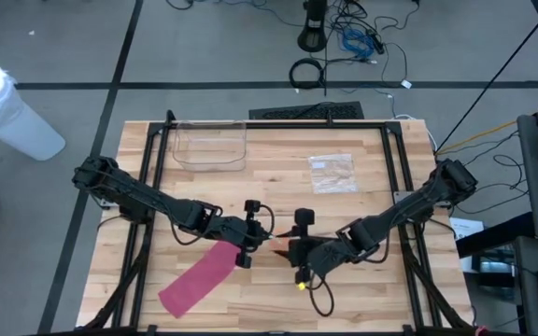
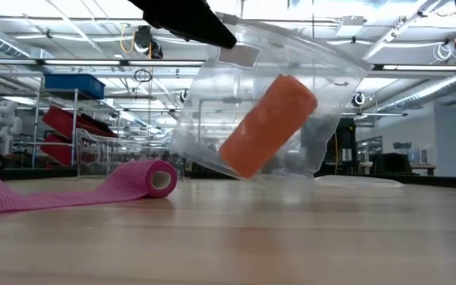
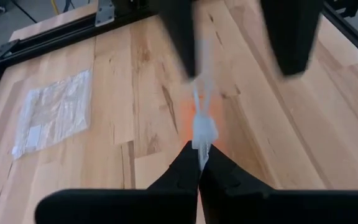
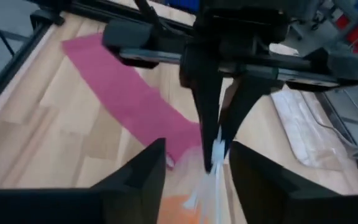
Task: Roll bandage
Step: Close the transparent zip bag
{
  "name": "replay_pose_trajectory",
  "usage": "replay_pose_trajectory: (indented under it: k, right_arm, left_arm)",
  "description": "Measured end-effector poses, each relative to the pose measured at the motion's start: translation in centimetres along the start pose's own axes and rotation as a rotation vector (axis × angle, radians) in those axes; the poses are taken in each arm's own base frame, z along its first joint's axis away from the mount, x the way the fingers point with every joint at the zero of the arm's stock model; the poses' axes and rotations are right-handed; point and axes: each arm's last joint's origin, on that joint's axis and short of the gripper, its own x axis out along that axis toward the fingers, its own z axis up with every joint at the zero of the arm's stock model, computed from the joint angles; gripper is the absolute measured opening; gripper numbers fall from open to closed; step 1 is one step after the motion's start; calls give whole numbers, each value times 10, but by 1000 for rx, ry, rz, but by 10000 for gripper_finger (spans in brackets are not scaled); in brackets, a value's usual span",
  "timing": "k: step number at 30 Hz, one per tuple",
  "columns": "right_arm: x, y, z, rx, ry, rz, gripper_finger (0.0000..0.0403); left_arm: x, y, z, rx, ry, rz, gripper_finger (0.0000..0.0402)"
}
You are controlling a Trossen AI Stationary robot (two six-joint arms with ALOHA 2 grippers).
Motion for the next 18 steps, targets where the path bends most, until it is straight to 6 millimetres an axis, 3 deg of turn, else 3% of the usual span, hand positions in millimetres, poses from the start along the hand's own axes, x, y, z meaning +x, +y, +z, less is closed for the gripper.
replay_pose_trajectory:
  k: [3, 7, 18]
  right_arm:
    - [10, -3, -3, -6, 16, -19, 178]
    - [21, -8, -8, -15, 41, -43, 159]
    - [29, -11, -10, -25, 49, -48, 34]
  left_arm:
    - [0, 0, 0, 0, 0, -1, 0]
    - [0, 0, 0, -1, 0, 0, 0]
    - [0, 0, 0, -2, 3, 4, 0]
